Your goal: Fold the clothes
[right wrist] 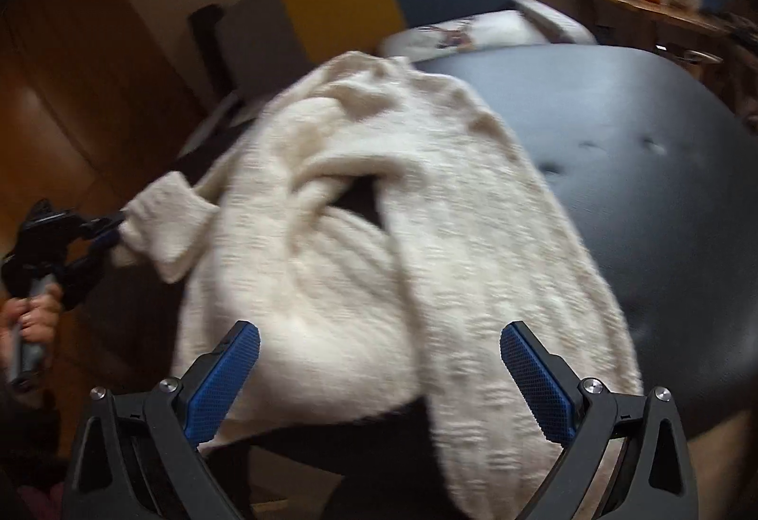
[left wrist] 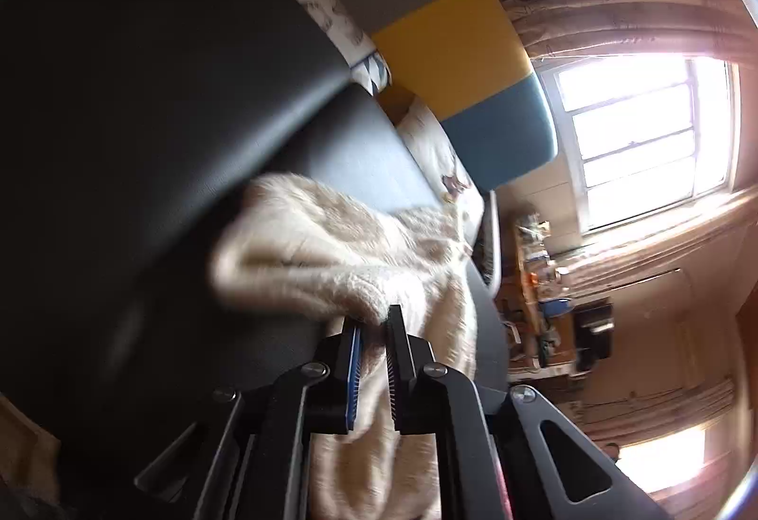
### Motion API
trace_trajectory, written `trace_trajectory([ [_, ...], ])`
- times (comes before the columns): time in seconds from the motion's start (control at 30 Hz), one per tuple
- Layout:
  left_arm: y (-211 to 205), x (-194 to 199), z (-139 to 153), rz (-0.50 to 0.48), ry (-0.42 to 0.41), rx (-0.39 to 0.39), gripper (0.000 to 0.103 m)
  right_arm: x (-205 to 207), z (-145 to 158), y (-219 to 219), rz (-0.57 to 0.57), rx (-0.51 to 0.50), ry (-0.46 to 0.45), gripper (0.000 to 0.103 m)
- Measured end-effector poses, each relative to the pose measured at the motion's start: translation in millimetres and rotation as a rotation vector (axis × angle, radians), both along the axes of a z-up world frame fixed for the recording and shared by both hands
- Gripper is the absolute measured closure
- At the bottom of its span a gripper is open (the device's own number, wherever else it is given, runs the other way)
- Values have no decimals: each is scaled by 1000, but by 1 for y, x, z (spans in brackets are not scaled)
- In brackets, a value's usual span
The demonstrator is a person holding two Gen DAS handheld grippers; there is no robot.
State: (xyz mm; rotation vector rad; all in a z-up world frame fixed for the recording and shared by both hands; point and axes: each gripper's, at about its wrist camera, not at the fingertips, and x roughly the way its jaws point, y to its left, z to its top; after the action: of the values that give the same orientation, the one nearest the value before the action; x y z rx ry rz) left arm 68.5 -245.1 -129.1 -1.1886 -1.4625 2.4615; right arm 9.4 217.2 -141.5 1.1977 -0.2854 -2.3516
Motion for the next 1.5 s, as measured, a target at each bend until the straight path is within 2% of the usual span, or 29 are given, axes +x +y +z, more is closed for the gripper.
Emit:
trace_trajectory([
  [0.1, -28, -23, 9, -21, -99, -119, 94, -13, 5, -47, 167, -40, -14, 0],
  [0.17, -36, -37, 2, -30, -177, -183, 93, -27, -6, -71, 191, 45, -40, 0],
  [0.23, -16, -38, 2, -68, -217, -234, 92, -47, -30, -76, 102, 200, -105, 0],
  [0.33, -33, -25, -6, -38, -205, -231, 89, -63, -57, -53, -20, 238, -162, 0],
  [0.43, -29, -4, 11, -4, -159, -251, 89, -60, -58, -37, -87, 265, -160, 0],
  [0.5, -5, 1, 18, -99, -89, -213, 88, -58, -57, -30, -97, 237, -170, 0],
  [0.6, 50, -8, 16, -330, -25, -128, 86, -54, -54, -29, -88, 223, -174, 0],
  [0.67, 92, -19, 6, -458, -28, -123, 86, -52, -47, -29, -86, 185, -178, 0],
  [0.77, 144, -36, -13, -600, -62, -155, 86, -50, -16, -22, -61, 87, -94, 0],
  [0.83, 169, -45, -29, -660, -106, -186, 86, -57, -2, -20, -65, 173, -47, 0],
  [0.9, 184, -51, -42, -701, -151, -217, 86, -70, 3, -12, -90, 254, -31, 0],
  [0.97, 189, -43, -48, -732, -173, -289, 86, -91, -6, 10, -135, 289, -78, 0],
  [1.03, 188, -38, -49, -754, -175, -324, 88, -110, -24, 32, -154, 259, -166, 0],
  [1.07, 187, -38, -49, -763, -177, -330, 88, -117, -34, 39, -142, 213, -219, 0],
  [1.17, 174, -44, -55, -778, -218, -315, 98, -131, -63, 54, -139, 218, -281, 0],
  [1.3, 155, -49, -53, -798, -241, -336, 99, -151, -71, 66, -144, 415, -258, 0],
  [1.37, 146, -43, -50, -808, -247, -348, 99, -164, -72, 73, -144, 453, -256, 0],
  [1.5, 144, -43, -46, -837, -243, -426, 99, -190, -69, 90, -158, 498, -274, 0],
])
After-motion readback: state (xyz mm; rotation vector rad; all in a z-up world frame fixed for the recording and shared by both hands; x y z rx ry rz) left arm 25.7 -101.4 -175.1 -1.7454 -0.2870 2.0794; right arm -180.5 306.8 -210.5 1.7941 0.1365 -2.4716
